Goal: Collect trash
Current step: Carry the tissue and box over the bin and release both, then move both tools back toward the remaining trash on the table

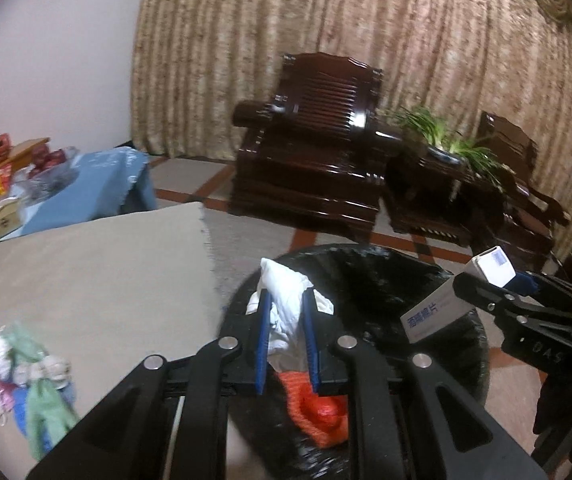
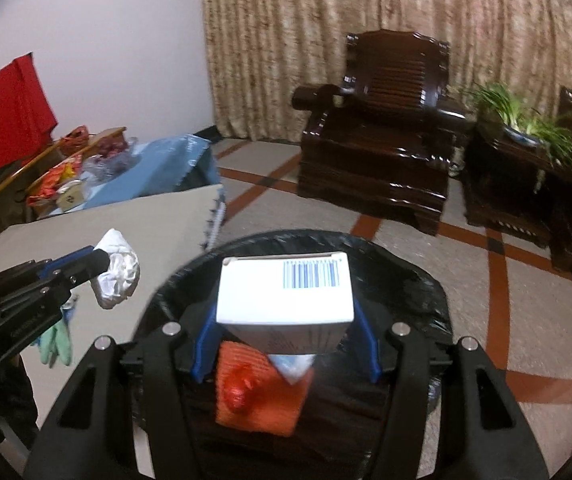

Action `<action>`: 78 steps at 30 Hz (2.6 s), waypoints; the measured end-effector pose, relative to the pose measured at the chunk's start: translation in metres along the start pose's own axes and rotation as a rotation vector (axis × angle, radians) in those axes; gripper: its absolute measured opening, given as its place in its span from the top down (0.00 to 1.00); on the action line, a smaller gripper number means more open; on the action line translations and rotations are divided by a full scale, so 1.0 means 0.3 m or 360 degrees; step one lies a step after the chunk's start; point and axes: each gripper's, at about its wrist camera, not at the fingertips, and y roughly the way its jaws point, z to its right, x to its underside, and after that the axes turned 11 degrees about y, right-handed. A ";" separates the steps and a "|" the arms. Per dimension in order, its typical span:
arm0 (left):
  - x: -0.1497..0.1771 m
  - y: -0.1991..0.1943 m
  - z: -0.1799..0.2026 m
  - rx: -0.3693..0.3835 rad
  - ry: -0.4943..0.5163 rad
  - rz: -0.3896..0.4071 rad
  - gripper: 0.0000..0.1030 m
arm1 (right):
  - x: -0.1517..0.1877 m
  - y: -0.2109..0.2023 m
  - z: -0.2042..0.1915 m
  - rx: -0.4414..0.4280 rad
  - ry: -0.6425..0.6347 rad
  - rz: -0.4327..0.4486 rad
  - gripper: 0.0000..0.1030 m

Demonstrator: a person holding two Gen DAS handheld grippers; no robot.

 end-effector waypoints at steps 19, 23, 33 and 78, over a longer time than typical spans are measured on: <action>0.076 -0.048 -0.138 -0.0189 -0.0111 -0.0080 0.06 | 0.040 0.009 0.042 0.0164 0.0072 -0.0004 0.05; 0.122 -0.111 -0.212 -0.0322 -0.0144 -0.0101 0.06 | 0.036 0.020 -0.020 0.0147 0.0041 -0.0022 0.05; 0.244 -0.270 -0.416 -0.0566 -0.0274 -0.0102 0.06 | 0.054 0.061 -0.282 -0.0069 -0.0096 -0.0062 0.05; 0.692 -0.413 -0.936 -0.0903 -0.0566 -0.0337 0.06 | 0.412 0.445 -1.112 -0.0525 -0.0510 -0.0408 0.05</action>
